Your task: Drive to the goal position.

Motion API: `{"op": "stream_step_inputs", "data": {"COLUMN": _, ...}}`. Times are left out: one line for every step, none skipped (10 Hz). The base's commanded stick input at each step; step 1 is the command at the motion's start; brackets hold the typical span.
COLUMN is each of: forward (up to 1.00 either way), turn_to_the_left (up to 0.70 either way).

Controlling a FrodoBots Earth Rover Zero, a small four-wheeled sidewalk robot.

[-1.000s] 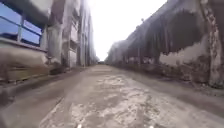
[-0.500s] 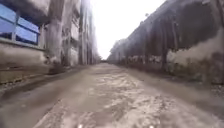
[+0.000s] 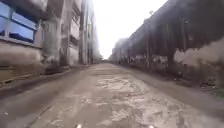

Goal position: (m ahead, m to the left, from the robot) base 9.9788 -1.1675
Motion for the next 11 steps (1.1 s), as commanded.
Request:
{"op": "stream_step_inputs", "data": {"forward": 0.70, "turn_to_the_left": 0.00}}
{"op": "stream_step_inputs", "data": {"forward": 0.70, "turn_to_the_left": 0.00}}
{"op": "stream_step_inputs", "data": {"forward": 0.70, "turn_to_the_left": 0.00}}
{"op": "stream_step_inputs", "data": {"forward": 0.70, "turn_to_the_left": 0.00}}
{"op": "stream_step_inputs", "data": {"forward": 0.70, "turn_to_the_left": 0.00}}
{"op": "stream_step_inputs", "data": {"forward": 0.70, "turn_to_the_left": 0.00}}
{"op": "stream_step_inputs", "data": {"forward": 0.70, "turn_to_the_left": 0.00}}
{"op": "stream_step_inputs", "data": {"forward": 0.70, "turn_to_the_left": 0.00}}
{"op": "stream_step_inputs", "data": {"forward": 0.70, "turn_to_the_left": 0.00}}
{"op": "stream_step_inputs", "data": {"forward": 0.70, "turn_to_the_left": 0.00}}
{"op": "stream_step_inputs", "data": {"forward": 0.70, "turn_to_the_left": 0.00}}
